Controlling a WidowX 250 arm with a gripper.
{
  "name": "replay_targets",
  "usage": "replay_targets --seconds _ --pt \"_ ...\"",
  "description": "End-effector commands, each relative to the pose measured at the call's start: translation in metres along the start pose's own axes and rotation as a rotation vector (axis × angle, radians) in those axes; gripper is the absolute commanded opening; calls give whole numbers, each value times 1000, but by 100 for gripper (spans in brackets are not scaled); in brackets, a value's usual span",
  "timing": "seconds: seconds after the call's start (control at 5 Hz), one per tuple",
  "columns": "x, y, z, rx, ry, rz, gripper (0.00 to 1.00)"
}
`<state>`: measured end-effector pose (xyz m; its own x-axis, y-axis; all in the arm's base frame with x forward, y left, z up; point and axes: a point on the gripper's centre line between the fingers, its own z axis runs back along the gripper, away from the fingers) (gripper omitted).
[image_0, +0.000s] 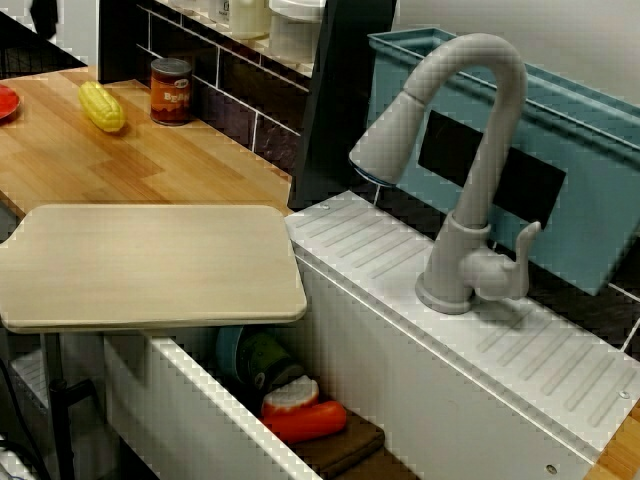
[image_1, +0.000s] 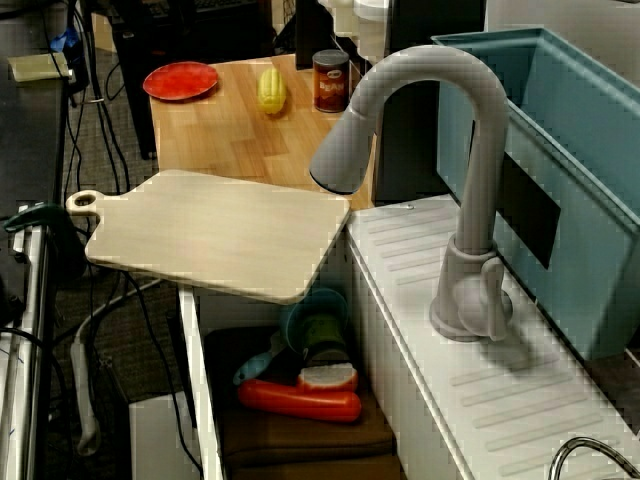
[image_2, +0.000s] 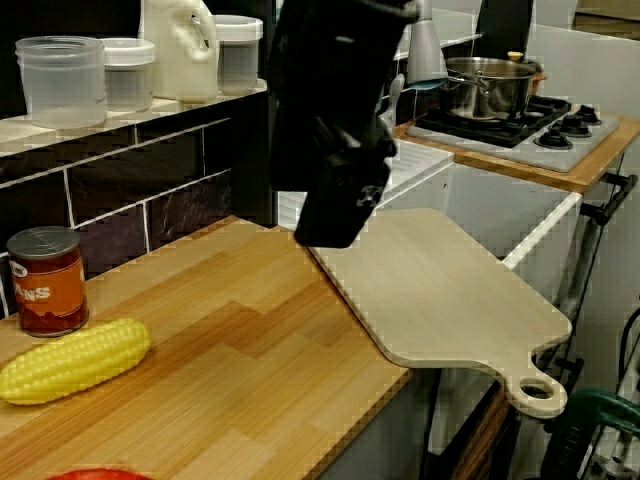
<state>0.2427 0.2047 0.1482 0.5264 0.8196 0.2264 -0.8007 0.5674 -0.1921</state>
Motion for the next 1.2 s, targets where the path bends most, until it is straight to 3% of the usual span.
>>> replay_targets --seconds 0.0,0.2,0.4,0.8,1.0 --pt "18 -14 -11 6 -117 51 100" --pt "20 -17 -16 -1 -165 54 100" --pt "25 -19 -20 3 -166 61 100" --pt "47 -29 -46 83 -119 77 100" --pt "65 -31 -65 122 -66 113 100"
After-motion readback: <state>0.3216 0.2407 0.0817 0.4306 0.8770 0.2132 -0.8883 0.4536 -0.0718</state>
